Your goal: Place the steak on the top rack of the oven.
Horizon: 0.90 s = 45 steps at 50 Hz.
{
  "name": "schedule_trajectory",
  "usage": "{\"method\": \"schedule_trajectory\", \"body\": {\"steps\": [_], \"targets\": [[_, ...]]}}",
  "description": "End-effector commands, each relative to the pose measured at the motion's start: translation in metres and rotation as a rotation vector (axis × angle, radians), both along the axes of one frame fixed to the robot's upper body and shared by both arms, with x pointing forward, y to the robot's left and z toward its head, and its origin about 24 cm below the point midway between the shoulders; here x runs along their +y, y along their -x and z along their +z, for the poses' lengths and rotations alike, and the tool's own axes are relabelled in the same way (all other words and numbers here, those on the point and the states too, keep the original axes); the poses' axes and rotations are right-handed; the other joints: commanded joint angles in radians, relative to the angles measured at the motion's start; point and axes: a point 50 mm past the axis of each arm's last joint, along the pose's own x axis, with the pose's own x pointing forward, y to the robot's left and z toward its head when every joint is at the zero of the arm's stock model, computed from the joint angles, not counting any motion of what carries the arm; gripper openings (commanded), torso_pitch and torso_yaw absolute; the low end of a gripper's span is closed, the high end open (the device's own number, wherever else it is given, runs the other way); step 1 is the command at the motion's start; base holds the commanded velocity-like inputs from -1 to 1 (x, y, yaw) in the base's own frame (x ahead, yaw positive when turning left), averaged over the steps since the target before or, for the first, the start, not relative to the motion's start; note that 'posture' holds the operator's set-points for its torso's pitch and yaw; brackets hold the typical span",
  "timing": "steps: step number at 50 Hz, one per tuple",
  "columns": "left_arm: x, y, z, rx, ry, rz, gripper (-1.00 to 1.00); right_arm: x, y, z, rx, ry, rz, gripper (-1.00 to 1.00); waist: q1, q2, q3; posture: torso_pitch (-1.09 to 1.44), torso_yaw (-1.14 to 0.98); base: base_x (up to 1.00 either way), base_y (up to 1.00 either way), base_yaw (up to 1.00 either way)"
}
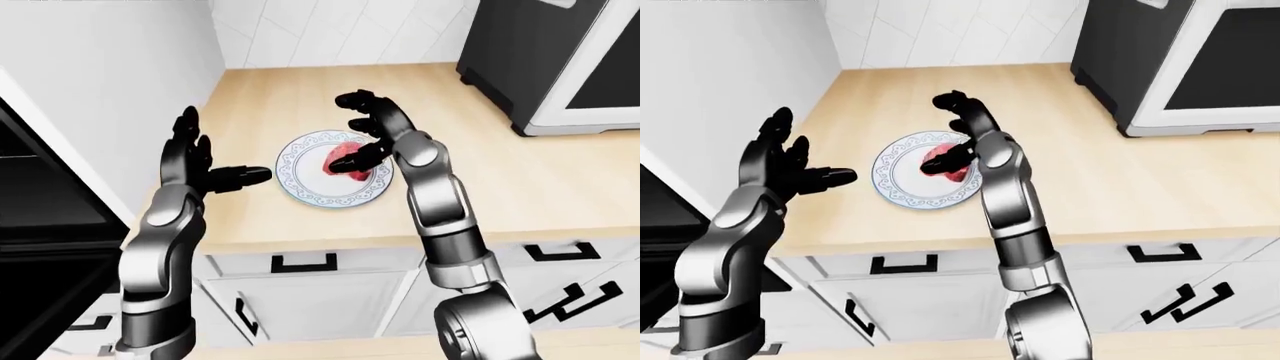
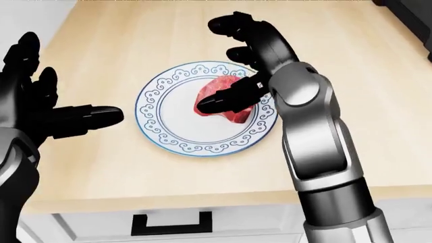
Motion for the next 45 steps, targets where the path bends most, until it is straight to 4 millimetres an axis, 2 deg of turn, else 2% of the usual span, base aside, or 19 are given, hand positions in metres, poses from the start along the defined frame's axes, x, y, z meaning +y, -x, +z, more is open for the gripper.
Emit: {"method": "schedule_trajectory", "body": {"steps": [1, 10, 21, 45], "targets": [[0.001, 0.001, 0.019, -0.097, -0.013, 0.000, 1.00, 0.003, 0.003, 0.023, -0.085, 0.000, 0.016, 0.51, -0.001, 0.004, -0.028, 0.00, 0.00, 0.00, 0.00, 0.00], [0.000, 0.002, 0.019, -0.094, -0.012, 0.001, 1.00, 0.001, -0.001, 0.016, -0.050, 0.032, 0.019, 0.51, 0.000, 0.004, -0.025, 0.00, 0.00, 0.00, 0.00, 0.00], [-0.001, 0.002, 0.020, -0.094, -0.010, 0.000, 1.00, -0.001, -0.012, 0.020, -0.043, 0.066, 0.006, 0.54, 0.001, 0.004, -0.025, 0.00, 0.00, 0.00, 0.00, 0.00], [0.000, 0.003, 0.019, -0.091, -0.011, 0.001, 1.00, 0.010, -0.029, 0.020, -0.059, 0.082, 0.003, 0.49, 0.001, 0.011, -0.033, 0.00, 0.00, 0.00, 0.00, 0.00]]}}
